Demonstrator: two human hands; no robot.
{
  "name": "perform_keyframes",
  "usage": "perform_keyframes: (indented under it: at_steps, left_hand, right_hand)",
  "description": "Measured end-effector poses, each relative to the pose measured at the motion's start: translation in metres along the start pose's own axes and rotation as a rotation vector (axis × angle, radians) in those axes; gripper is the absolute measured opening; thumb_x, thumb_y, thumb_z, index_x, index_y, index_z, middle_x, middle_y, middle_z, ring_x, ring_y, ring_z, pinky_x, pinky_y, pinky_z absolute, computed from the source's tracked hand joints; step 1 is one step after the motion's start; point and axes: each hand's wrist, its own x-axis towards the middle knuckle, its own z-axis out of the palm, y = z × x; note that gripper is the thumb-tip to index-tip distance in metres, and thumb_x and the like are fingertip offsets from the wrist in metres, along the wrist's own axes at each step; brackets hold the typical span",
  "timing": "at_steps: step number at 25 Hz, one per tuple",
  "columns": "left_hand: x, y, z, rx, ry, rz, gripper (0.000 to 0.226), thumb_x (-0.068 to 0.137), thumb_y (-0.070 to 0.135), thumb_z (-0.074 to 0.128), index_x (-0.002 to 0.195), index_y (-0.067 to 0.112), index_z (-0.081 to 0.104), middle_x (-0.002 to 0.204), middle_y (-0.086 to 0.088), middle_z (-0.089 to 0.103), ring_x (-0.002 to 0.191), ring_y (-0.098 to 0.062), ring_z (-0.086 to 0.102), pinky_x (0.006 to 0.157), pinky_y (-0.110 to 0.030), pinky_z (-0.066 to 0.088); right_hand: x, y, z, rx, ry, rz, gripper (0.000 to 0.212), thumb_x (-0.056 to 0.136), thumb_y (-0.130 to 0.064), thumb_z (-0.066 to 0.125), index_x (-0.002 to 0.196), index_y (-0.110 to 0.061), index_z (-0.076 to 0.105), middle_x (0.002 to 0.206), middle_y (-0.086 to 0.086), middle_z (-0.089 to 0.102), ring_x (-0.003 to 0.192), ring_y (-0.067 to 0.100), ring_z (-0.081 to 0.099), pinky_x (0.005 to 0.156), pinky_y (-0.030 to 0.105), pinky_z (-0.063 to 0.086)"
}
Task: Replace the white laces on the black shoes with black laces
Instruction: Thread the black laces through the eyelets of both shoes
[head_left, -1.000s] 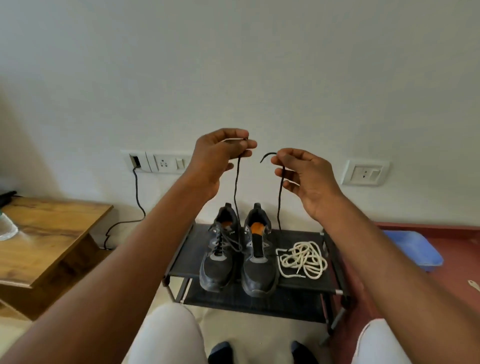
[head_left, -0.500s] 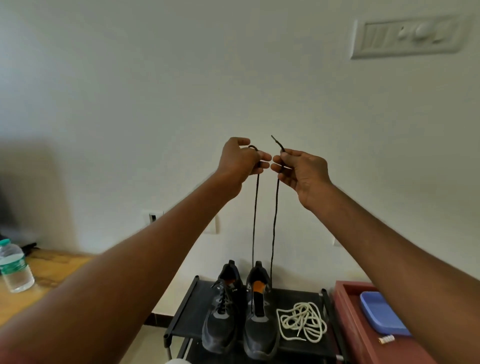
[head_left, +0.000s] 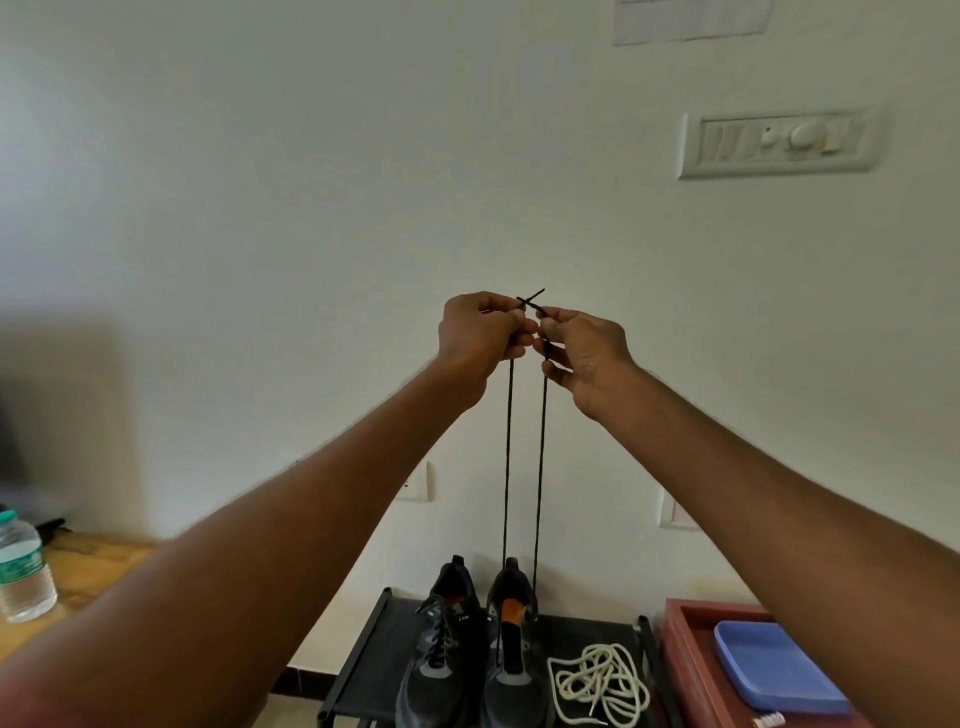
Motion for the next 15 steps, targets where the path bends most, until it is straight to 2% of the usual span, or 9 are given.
perform_keyframes:
  at_steps: [5,11,15]
  left_hand:
    - [0.003,0.004,0.002,0.038,0.053,-0.007,0.007,0.095,0.013,0.072,0.097,0.008,0.077,0.094,-0.011,0.077,0.09,-0.025,0.076,0.073,-0.031,0.062]
    - [0.002,0.006,-0.002,0.073,0.037,0.009,0.006,0.092,0.014,0.072,0.095,0.009,0.076,0.085,-0.009,0.079,0.083,-0.023,0.078,0.072,-0.035,0.061]
    - [0.001,0.013,-0.005,0.093,0.056,0.031,0.008,0.093,0.022,0.075,0.093,0.016,0.079,0.088,-0.006,0.078,0.087,-0.022,0.076,0.072,-0.032,0.061]
  right_hand:
    - [0.002,0.002,0.002,-0.206,0.021,-0.175,0.006,0.098,-0.019,0.071,0.1,-0.016,0.076,0.087,0.003,0.08,0.072,0.018,0.079,0.067,0.033,0.057]
    - [0.004,0.002,0.006,-0.379,0.057,-0.326,0.003,0.095,-0.026,0.07,0.095,-0.025,0.073,0.075,-0.003,0.078,0.067,0.016,0.077,0.072,0.039,0.06]
    - [0.009,-0.001,0.009,-0.488,0.147,-0.417,0.009,0.091,-0.039,0.074,0.085,-0.033,0.074,0.08,-0.01,0.076,0.083,0.012,0.073,0.077,0.034,0.057]
